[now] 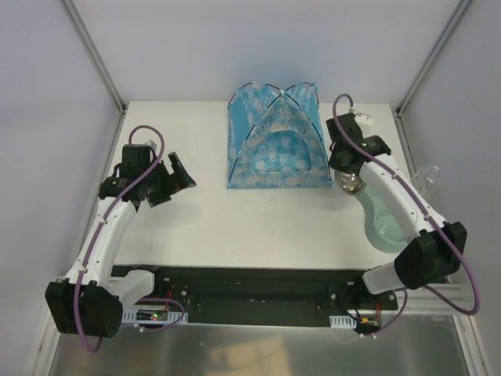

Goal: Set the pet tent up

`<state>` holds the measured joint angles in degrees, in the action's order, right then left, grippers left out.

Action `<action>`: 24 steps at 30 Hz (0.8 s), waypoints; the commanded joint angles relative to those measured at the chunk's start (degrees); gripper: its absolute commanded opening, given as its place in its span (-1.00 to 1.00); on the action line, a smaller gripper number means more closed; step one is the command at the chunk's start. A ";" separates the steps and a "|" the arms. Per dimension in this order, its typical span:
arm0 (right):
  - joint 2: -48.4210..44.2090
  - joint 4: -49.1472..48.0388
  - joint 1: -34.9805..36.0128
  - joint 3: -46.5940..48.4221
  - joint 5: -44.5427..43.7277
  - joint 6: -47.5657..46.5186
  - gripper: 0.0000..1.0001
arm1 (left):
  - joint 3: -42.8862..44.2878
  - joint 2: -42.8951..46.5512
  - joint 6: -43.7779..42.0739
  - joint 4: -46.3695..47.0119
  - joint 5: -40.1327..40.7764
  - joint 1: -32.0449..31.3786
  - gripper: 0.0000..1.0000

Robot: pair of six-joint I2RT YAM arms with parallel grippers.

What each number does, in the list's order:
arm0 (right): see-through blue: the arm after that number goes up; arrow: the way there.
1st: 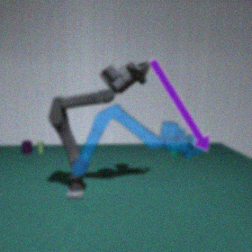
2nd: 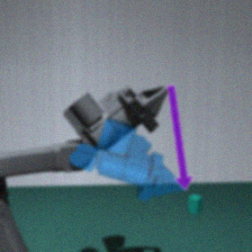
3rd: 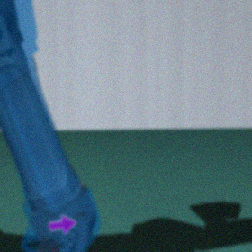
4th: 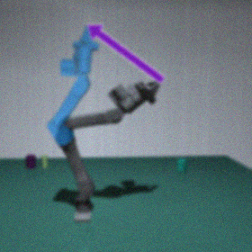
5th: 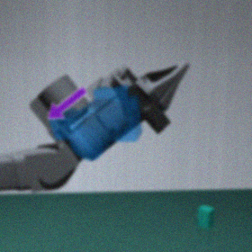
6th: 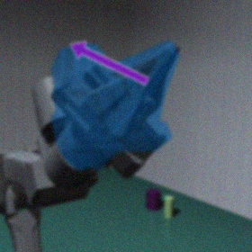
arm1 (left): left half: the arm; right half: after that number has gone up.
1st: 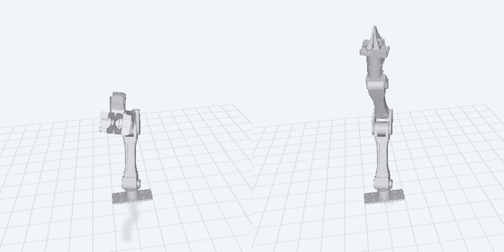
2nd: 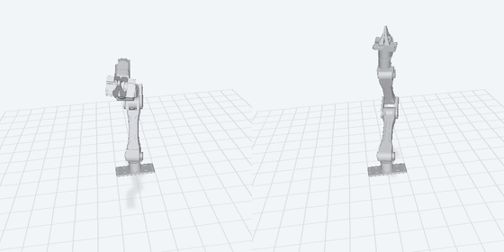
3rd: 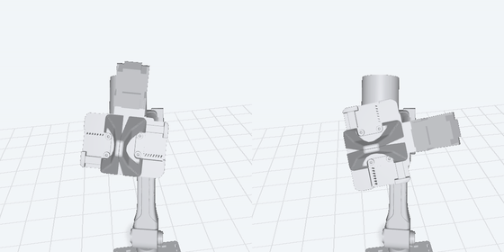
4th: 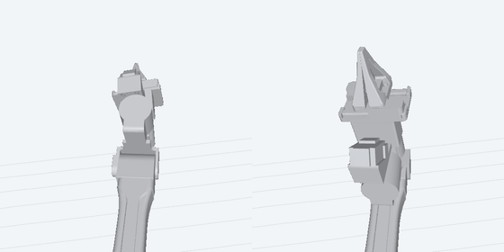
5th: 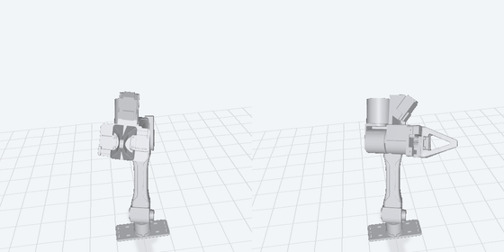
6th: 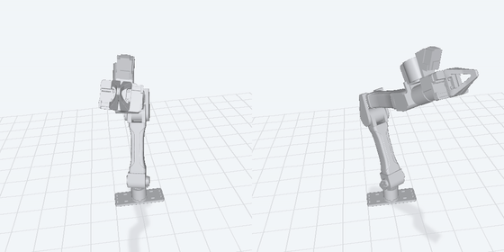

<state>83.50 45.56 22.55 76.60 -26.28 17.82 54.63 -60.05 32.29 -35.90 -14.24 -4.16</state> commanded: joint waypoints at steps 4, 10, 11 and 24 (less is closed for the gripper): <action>1.74 5.06 -1.01 9.17 -12.91 -2.17 -1.00 | 1.53 0.11 -1.09 0.39 1.58 -0.41 0.98; 6.49 2.26 -7.33 11.12 -13.19 -6.74 -1.00 | 1.62 -0.07 -1.27 0.39 1.23 -0.41 0.98; 7.45 1.47 -8.47 11.12 -12.22 -7.53 -1.00 | 1.53 -0.07 -1.18 0.39 1.06 -0.41 0.98; 19.50 -1.26 -14.81 13.14 -8.43 -9.91 -1.00 | 2.23 -1.47 -0.92 0.39 -0.44 -0.41 0.98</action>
<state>101.75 45.43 8.86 86.67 -35.00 9.32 54.72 -61.28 32.14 -35.90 -13.28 -4.16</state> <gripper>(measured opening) 0.081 0.990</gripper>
